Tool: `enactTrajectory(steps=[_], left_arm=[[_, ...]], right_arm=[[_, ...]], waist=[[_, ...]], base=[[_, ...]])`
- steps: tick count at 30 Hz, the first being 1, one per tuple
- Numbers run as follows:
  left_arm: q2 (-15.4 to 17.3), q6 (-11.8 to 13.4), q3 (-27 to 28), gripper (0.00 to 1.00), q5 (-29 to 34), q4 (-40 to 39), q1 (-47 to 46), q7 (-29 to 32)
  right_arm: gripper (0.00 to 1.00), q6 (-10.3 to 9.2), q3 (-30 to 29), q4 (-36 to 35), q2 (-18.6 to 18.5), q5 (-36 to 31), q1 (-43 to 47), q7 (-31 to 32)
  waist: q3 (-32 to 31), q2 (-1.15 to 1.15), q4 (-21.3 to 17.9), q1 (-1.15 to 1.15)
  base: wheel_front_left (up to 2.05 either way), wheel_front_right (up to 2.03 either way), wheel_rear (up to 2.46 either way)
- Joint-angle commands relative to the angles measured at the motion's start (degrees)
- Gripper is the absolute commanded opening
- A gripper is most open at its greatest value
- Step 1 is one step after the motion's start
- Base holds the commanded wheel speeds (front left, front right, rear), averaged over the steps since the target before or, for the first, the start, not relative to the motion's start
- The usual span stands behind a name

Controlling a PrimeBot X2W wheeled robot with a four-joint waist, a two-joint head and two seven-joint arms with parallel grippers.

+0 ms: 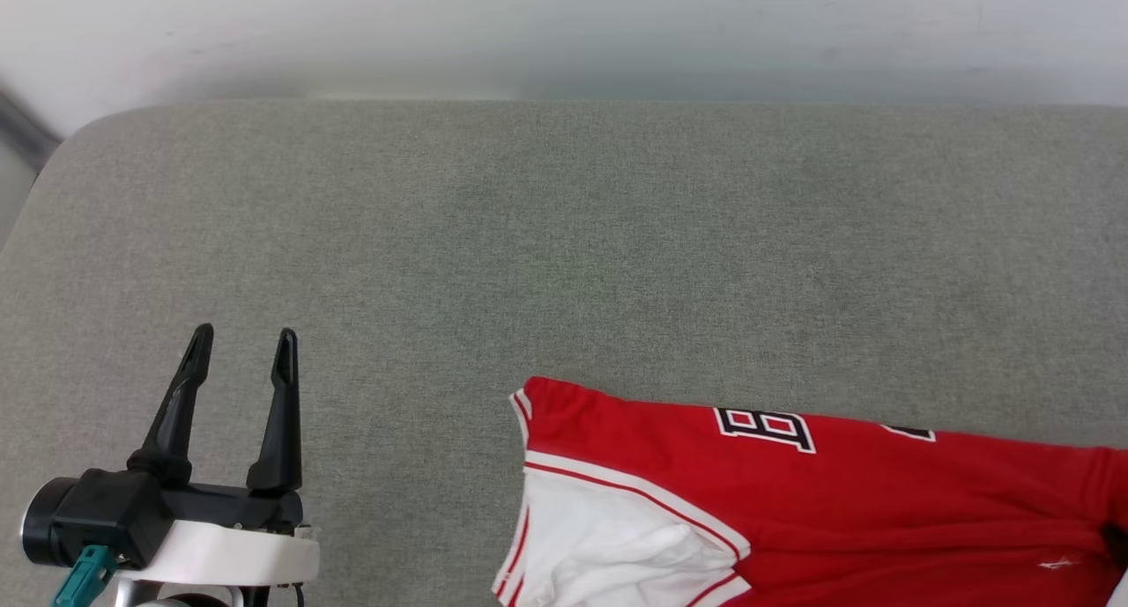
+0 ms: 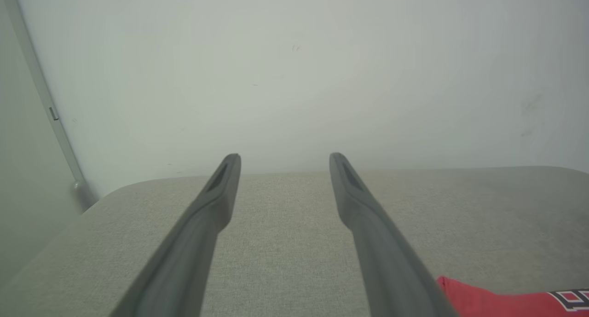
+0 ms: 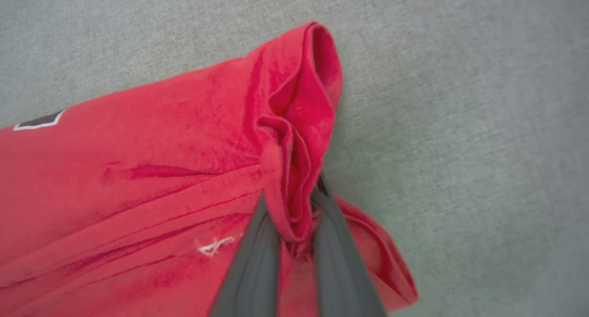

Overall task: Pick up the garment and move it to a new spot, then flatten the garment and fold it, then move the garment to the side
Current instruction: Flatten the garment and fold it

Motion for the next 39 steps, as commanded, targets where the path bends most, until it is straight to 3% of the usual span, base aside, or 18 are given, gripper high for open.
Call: enactTrajectory(steps=[1, 8, 15, 26, 31, 39], left_arm=[[0.11, -0.09, -0.24, 1.0, -0.02, -0.07, 0.15, -0.26], [-0.12, -0.08, -0.63, 1.0, -0.37, 0.43, 0.91, -0.26], [-0.57, -0.09, -0.75, 1.0, -0.77, 0.53, 1.92, -0.26], [-1.03, -0.09, -2.14, 1.0, -1.12, 1.09, 2.26, -0.2], [-0.68, -0.05, -2.28, 1.0, -1.45, 1.47, 2.43, -0.2], [-0.42, -0.03, -2.25, 1.0, -1.49, 1.56, 2.85, -0.2]], right_arm=[[0.0, -0.09, -1.39, 0.37, -0.95, -0.73, -1.4, -0.48], [0.0, -0.07, -0.44, -1.92, 0.23, 0.64, -0.16, 0.52], [0.0, -0.07, 5.75, -11.35, 1.22, 4.32, 4.51, 5.75], [0.0, -0.07, 14.7, -23.66, 7.25, 12.88, 7.54, 14.52], [0.0, -0.07, 20.17, -21.79, 7.39, 21.96, 7.45, 12.02], [0.0, -0.07, 30.62, -16.49, 7.34, 29.21, 4.38, 6.83]], waist=[[-0.19, 0.0, -0.13, 0.0], [-1.72, 0.0, -0.36, 0.0], [-3.38, 0.0, -0.22, 0.0], [-4.89, 0.0, 1.92, 0.0], [-5.39, 0.0, 3.37, 0.0], [-5.61, 0.0, 4.73, 0.0]], base=[[0.0, 0.0, 0.0], [0.0, 0.0, 0.0], [0.0, 0.0, 0.0], [0.0, 0.0, 0.0], [0.0, 0.0, 0.0], [0.0, 0.0, 0.0]])
